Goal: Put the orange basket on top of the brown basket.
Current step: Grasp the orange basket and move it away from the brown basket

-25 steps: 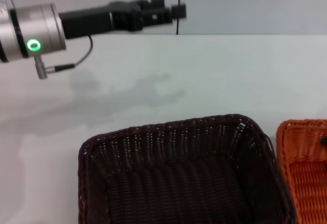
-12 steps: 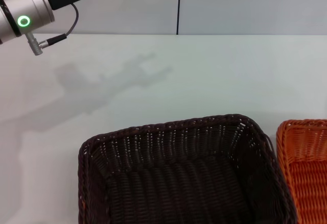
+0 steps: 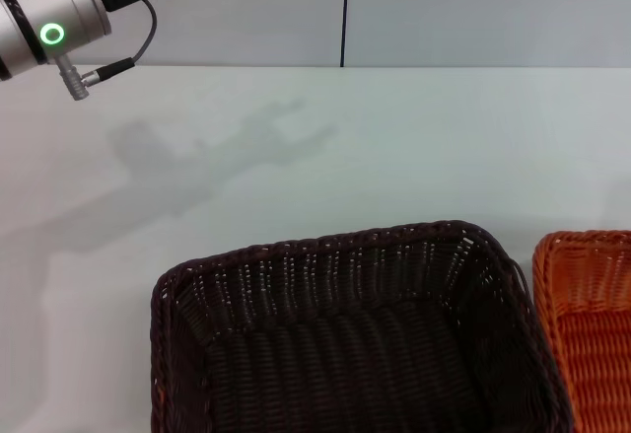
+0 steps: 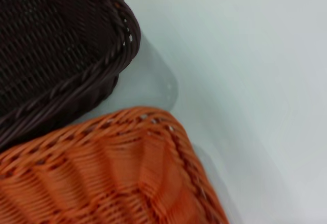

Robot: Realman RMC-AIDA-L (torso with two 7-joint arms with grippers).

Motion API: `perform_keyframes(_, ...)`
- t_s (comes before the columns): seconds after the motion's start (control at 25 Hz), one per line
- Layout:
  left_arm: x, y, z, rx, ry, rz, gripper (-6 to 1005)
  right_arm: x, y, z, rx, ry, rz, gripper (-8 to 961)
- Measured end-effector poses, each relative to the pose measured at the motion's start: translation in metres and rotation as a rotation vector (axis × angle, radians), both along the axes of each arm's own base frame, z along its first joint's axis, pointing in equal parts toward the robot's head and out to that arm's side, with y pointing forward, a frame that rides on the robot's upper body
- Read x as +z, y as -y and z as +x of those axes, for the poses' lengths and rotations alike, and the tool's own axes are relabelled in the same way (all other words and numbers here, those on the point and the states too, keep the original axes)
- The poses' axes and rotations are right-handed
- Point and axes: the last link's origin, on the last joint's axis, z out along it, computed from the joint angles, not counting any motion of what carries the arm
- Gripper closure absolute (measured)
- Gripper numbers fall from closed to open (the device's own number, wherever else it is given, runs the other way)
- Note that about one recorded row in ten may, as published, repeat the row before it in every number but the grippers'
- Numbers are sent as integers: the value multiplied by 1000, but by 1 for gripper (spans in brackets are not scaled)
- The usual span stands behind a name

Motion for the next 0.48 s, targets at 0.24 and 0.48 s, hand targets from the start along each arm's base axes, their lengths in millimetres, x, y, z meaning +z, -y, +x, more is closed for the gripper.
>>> perform_keyframes(0.24,-3,1,-2,9,17,-12,138,-39,-8,0,51,-25,-70,342)
perform_keyframes(0.48,-6,1,-6,25,31,-24,137,-42,-2,6,49,-38,-91,477)
